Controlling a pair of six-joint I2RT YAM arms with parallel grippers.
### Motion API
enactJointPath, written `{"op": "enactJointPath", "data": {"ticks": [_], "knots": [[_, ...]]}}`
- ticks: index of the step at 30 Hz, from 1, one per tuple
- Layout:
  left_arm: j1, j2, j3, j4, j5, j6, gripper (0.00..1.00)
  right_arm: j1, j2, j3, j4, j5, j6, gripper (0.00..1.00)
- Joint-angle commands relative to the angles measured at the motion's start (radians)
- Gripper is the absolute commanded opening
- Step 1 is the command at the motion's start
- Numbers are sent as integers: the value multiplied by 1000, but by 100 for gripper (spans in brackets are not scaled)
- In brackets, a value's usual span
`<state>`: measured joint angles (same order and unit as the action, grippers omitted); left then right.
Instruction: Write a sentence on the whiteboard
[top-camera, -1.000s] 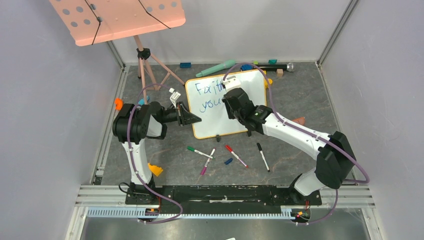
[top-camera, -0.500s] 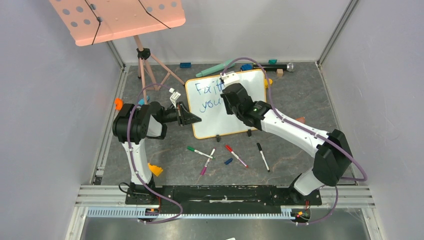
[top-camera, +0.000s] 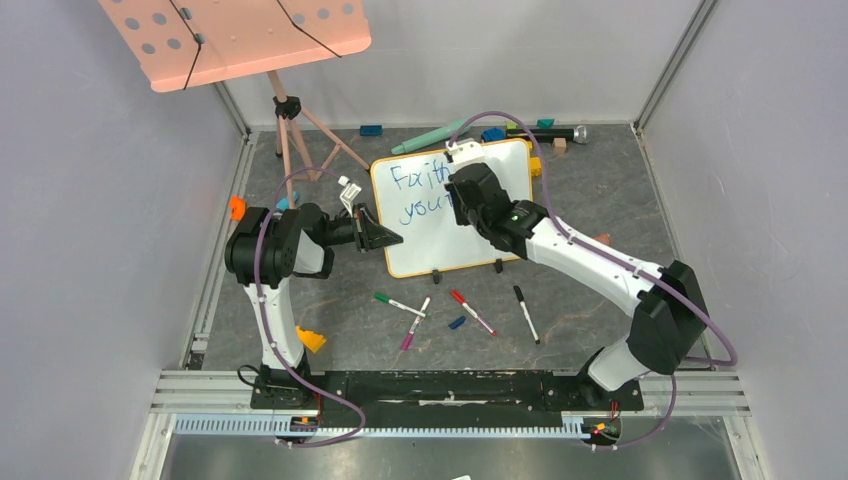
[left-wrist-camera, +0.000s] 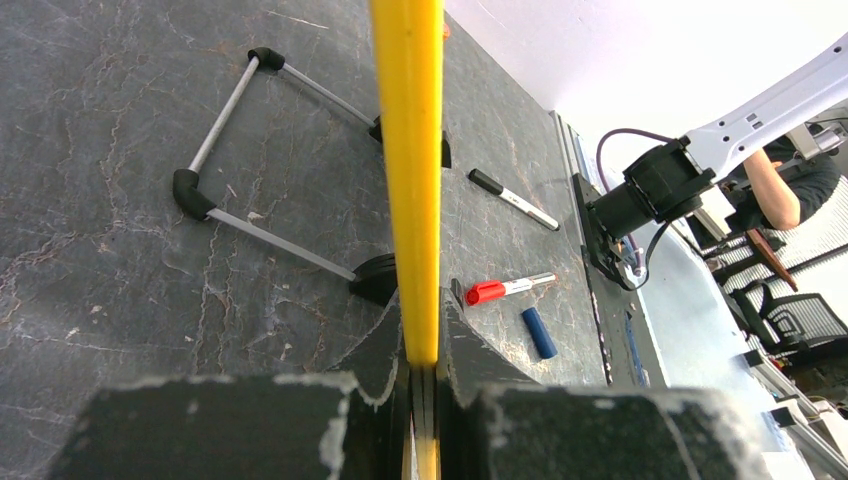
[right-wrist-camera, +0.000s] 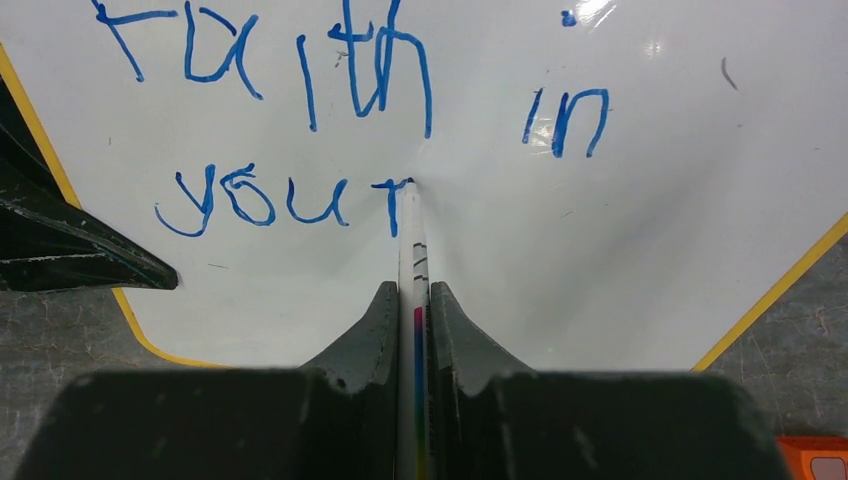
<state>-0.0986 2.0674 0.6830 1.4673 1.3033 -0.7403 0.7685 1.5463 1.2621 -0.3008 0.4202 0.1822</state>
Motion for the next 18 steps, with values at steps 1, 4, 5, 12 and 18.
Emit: {"op": "enactJointPath", "data": {"ticks": [1, 4, 5, 12, 18], "knots": [[-9, -21, -2, 90, 59, 105, 2, -33, -90, -34, 68, -41, 1, 0], [-9, -22, -2, 90, 59, 105, 2, -42, -145, -93, 111, -53, 13, 0], [-9, -22, -1, 90, 59, 105, 2, -44, -156, -104, 115, -51, 16, 0], [-9, -21, -2, 90, 58, 105, 2, -46, -198, -173, 115, -17, 22, 0], [-9, -19, 5, 90, 56, 98, 2, -46, -239, -224, 142, -3, 22, 0]]}}
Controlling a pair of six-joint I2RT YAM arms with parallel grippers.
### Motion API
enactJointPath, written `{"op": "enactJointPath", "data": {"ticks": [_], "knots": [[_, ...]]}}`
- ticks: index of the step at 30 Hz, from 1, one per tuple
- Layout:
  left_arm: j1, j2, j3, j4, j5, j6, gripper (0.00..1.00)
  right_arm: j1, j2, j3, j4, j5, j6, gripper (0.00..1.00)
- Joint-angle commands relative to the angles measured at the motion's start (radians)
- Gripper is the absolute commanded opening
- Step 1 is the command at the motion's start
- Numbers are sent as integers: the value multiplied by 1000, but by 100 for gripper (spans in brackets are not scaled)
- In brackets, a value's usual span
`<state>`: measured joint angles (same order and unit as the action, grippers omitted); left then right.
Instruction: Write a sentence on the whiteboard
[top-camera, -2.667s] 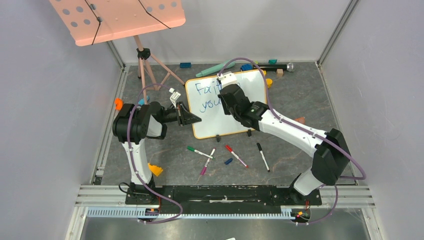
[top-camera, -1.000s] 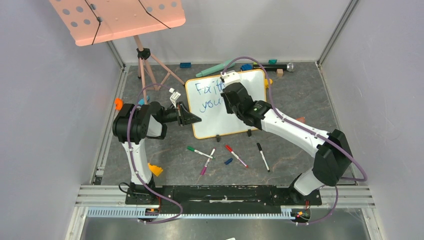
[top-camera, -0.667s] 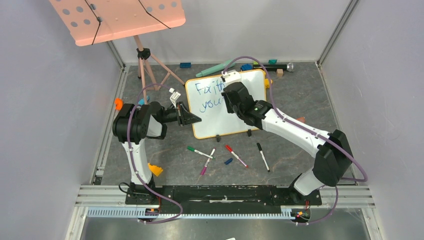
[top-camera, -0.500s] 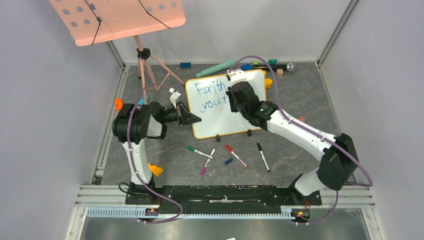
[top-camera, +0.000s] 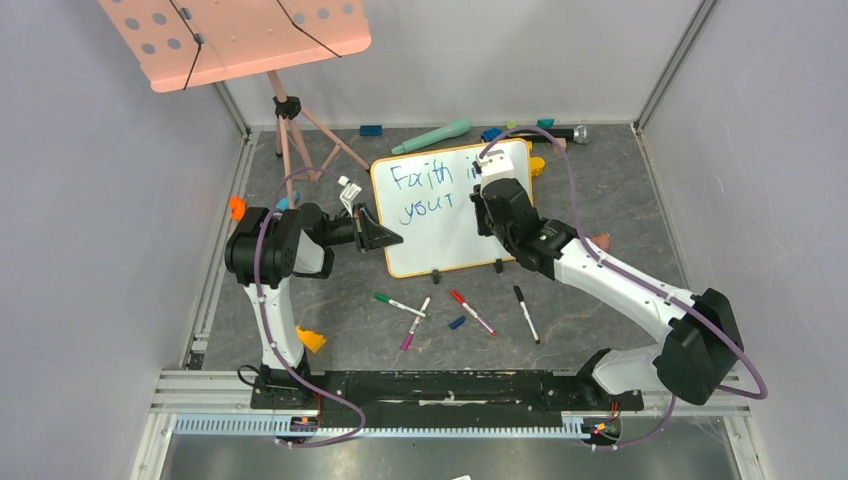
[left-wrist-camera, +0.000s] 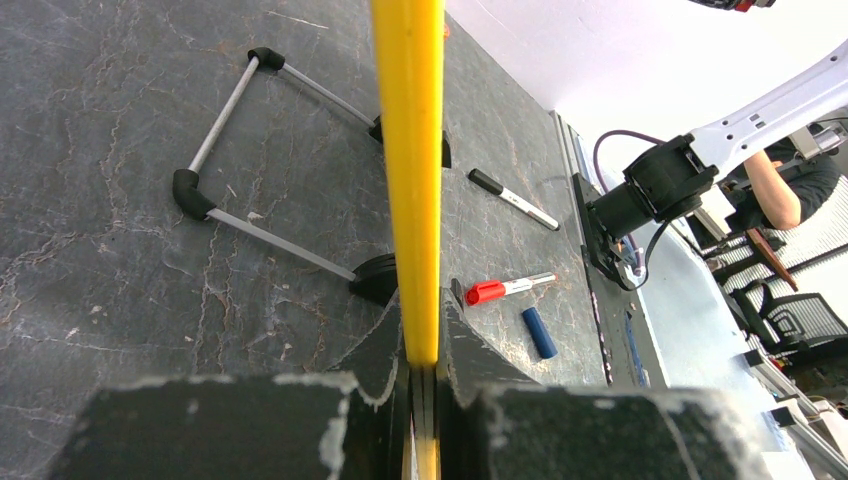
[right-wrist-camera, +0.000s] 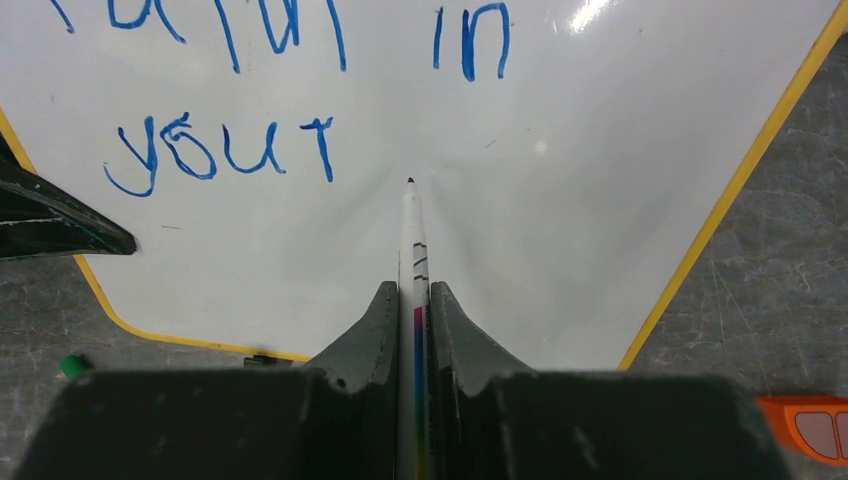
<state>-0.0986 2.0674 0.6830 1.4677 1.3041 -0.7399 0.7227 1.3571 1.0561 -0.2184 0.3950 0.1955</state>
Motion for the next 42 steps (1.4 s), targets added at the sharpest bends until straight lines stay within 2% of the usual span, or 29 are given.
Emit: {"op": "enactJointPath", "data": {"ticks": [1, 11, 18, 22, 26, 42], "knots": [[-9, -19, 4, 89, 56, 97, 2, 0, -54, -23, 60, 23, 5, 0], [-9, -18, 5, 89, 58, 99, 2, -1, -37, -21, 59, 36, -16, 0], [-9, -19, 3, 89, 59, 100, 2, 2, -28, -40, 57, -59, 9, 0], [-9, -20, 3, 89, 60, 100, 2, 87, -16, -33, 34, 39, 14, 0], [-9, -20, 2, 89, 60, 101, 2, 134, 14, -31, 34, 66, 40, 0], [-9, -21, 4, 89, 58, 100, 2, 221, 132, 11, 72, 135, 83, 0]]}}
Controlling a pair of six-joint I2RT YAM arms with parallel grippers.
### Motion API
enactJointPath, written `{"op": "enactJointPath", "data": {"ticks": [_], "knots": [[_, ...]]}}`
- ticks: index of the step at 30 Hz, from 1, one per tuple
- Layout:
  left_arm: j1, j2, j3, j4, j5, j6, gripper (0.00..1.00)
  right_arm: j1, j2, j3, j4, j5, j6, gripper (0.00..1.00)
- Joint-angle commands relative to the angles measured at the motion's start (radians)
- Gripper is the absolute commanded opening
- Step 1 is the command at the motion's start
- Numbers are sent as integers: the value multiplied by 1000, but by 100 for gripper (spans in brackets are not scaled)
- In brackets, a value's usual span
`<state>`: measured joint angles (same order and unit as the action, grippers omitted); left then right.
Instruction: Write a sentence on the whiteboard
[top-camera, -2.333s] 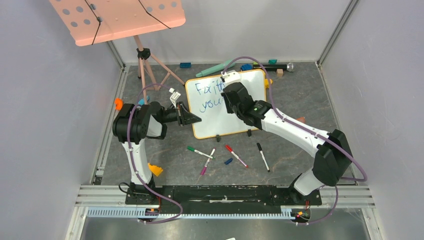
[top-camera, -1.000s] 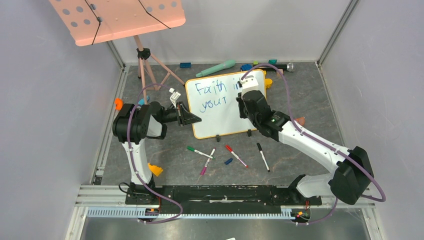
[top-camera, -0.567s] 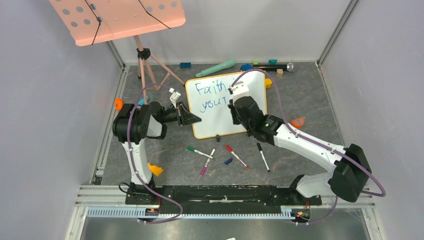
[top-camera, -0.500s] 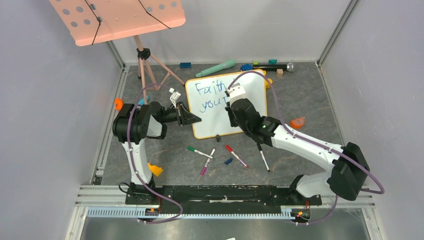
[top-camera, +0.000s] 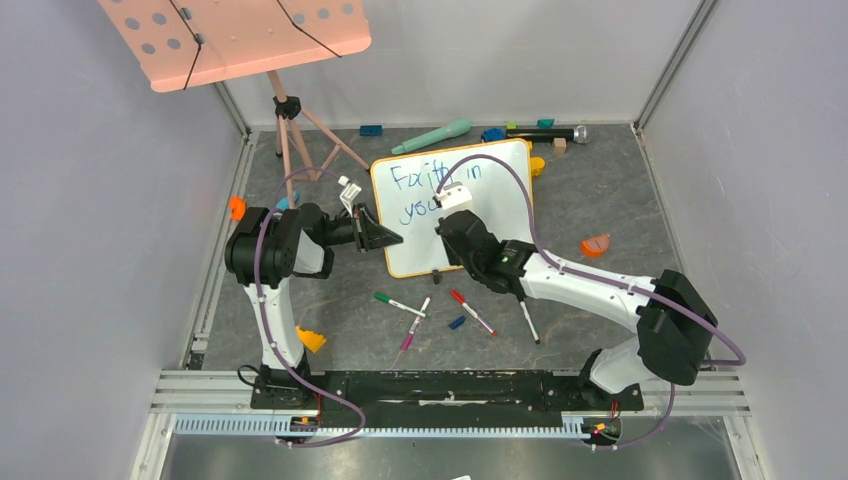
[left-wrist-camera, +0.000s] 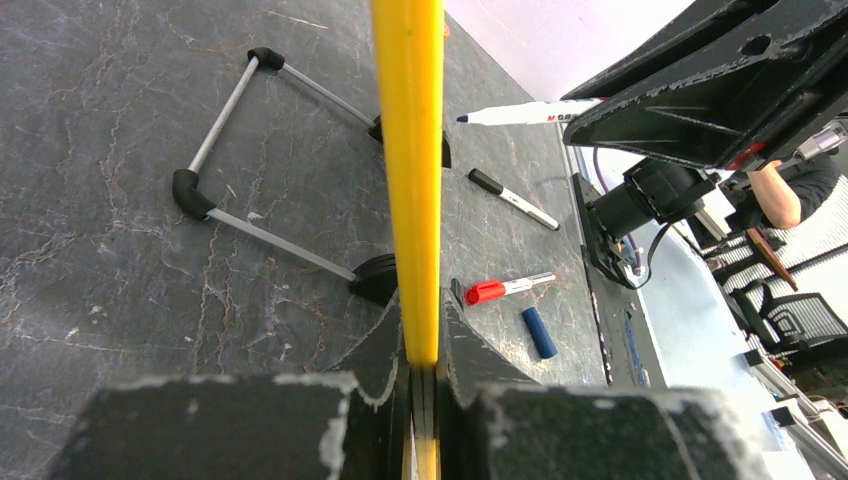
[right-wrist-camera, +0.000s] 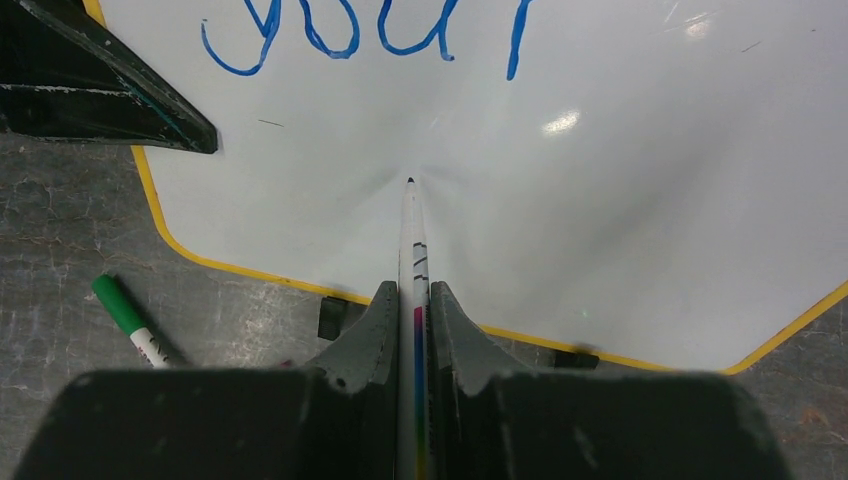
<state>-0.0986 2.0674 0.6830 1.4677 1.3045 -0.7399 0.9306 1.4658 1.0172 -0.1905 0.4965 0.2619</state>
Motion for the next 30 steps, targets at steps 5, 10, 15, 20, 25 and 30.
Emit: {"op": "enactJointPath", "data": {"ticks": [5, 10, 15, 20, 25, 30], "knots": [[-9, -20, 3, 89, 59, 101, 2, 23, 53, 73, 54, 33, 14, 0], [-10, -21, 3, 89, 60, 100, 2, 24, 62, 83, 59, 41, 12, 0], [-11, -20, 3, 89, 60, 100, 2, 24, 76, 100, 51, 71, 6, 0], [-10, -20, 4, 89, 60, 100, 2, 24, 107, 124, 43, 77, 3, 0], [-10, -20, 4, 89, 60, 100, 2, 24, 129, 138, 43, 45, -1, 0], [-10, -21, 5, 89, 61, 100, 2, 24, 130, 126, 38, 17, -3, 0]]}}
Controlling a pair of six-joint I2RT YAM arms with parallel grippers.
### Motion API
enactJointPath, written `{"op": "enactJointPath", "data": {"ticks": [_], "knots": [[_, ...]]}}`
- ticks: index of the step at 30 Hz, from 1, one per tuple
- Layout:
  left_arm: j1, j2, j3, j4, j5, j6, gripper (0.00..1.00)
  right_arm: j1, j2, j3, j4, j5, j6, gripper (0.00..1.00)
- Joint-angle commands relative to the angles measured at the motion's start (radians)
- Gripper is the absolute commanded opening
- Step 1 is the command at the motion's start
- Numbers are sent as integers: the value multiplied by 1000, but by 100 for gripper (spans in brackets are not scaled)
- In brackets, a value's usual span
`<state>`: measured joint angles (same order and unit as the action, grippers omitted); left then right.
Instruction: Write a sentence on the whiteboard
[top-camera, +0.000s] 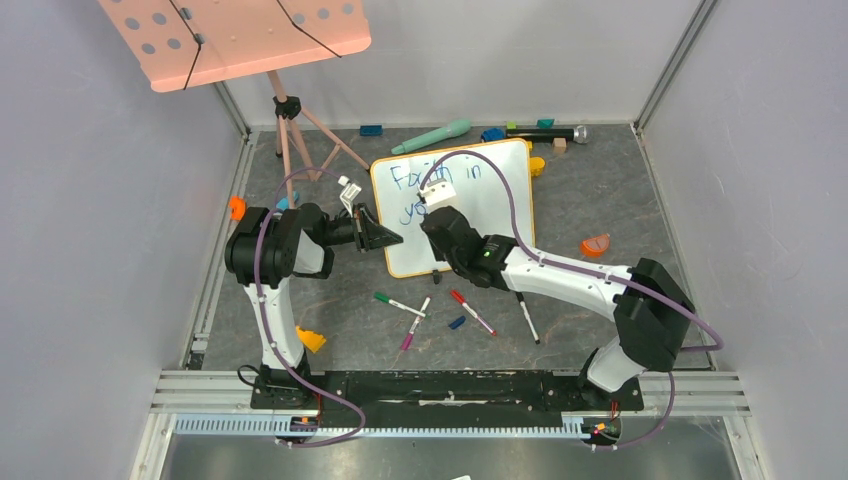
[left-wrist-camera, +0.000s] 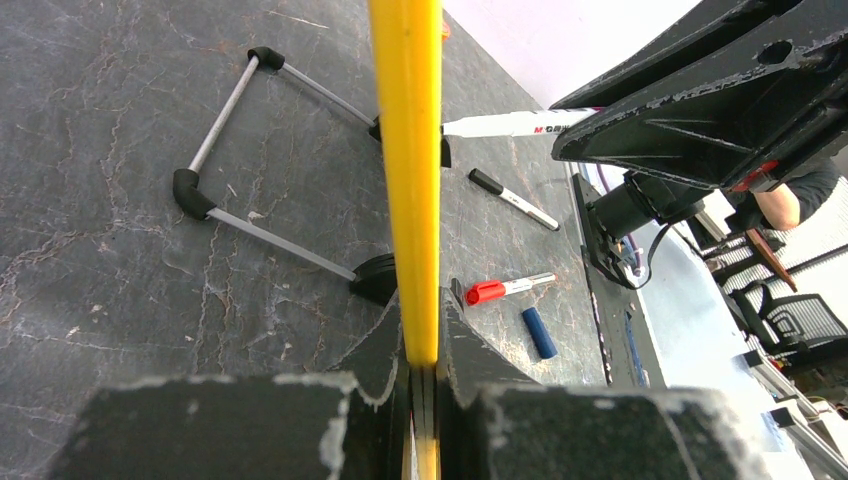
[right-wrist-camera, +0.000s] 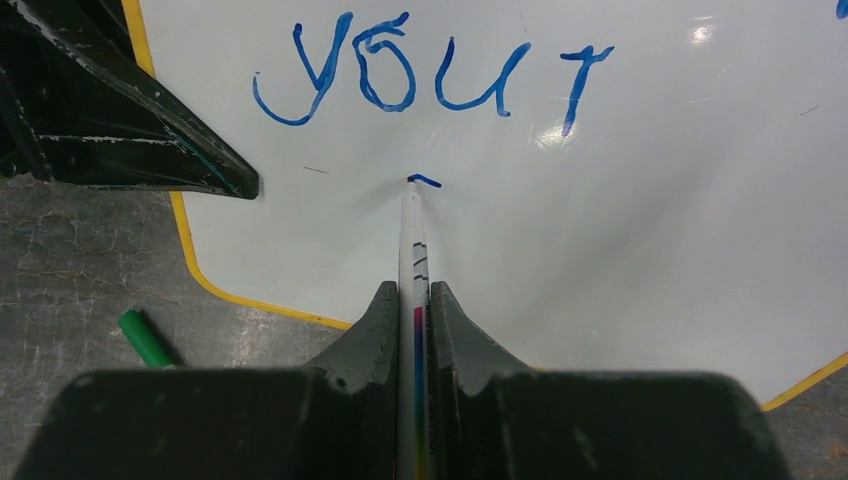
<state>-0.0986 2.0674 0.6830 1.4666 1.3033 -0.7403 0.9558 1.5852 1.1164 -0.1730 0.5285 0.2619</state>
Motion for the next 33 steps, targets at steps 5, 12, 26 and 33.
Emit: {"op": "enactJointPath", "data": {"ticks": [5, 12, 26, 33], "knots": [[-11, -20, 4, 90, 61, 101, 2, -2, 0, -3, 11, -14, -1, 0], [-10, -21, 4, 90, 62, 101, 2, -2, -38, -27, -32, 55, 11, 0], [-10, -20, 5, 90, 62, 101, 2, -1, -30, -38, 24, -58, 4, 0], [-10, -21, 4, 90, 62, 101, 2, -5, -71, -31, 22, -46, -1, 0]]}}
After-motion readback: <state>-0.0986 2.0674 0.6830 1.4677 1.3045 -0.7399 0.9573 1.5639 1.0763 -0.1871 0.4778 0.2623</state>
